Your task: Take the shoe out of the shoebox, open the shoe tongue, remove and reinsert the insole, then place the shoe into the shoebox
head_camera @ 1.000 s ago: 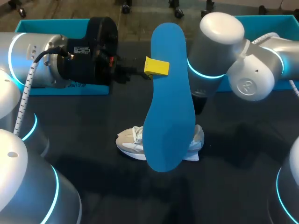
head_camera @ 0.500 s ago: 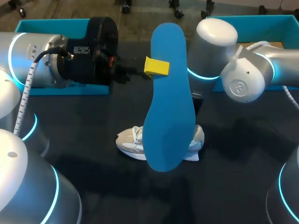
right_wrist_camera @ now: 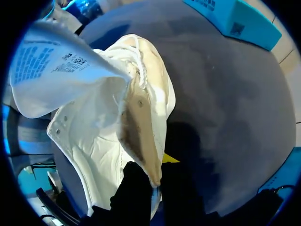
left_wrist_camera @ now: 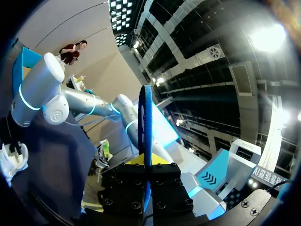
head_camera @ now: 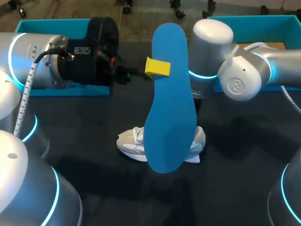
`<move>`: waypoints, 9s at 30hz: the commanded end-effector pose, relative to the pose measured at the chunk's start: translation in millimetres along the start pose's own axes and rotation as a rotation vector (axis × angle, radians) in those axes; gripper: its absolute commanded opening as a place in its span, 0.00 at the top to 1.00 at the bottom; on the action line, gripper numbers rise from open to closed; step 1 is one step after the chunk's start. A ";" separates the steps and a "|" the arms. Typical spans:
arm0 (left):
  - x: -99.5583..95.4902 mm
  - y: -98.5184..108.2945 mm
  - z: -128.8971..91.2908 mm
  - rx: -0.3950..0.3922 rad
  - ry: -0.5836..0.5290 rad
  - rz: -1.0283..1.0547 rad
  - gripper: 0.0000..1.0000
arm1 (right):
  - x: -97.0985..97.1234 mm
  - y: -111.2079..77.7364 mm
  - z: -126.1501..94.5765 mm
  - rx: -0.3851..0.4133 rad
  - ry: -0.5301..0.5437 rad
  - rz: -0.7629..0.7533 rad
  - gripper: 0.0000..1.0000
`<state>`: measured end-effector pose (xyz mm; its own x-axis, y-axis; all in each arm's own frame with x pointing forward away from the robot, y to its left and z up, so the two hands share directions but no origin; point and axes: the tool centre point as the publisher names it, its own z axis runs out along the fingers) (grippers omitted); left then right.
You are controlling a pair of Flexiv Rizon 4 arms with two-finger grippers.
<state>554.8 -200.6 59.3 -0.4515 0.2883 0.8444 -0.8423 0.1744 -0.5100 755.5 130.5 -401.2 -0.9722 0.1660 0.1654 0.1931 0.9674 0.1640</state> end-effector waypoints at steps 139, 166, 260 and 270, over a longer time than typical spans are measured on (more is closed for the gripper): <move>-0.8 1.4 0.9 0.003 0.000 0.001 1.00 | 73.8 1.3 -63.7 -0.530 0.270 1.078 0.00; -0.8 1.4 0.9 0.003 0.000 0.001 1.00 | 76.7 -8.3 -102.7 -0.701 0.472 1.010 0.00; -97.3 -1.4 -94.1 -0.147 -0.231 1.690 1.00 | 97.3 -6.9 -192.9 -0.887 0.756 0.939 0.00; -121.2 14.3 -106.1 -0.289 -0.236 1.966 1.00 | 97.3 -6.9 -192.9 -0.887 0.756 0.939 0.00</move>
<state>634.4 -136.4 -62.8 -0.6769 0.1391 -0.7229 0.7247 -0.0462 -0.6875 685.8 102.1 -198.4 -0.2078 0.2404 0.9482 0.9771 0.0959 0.1899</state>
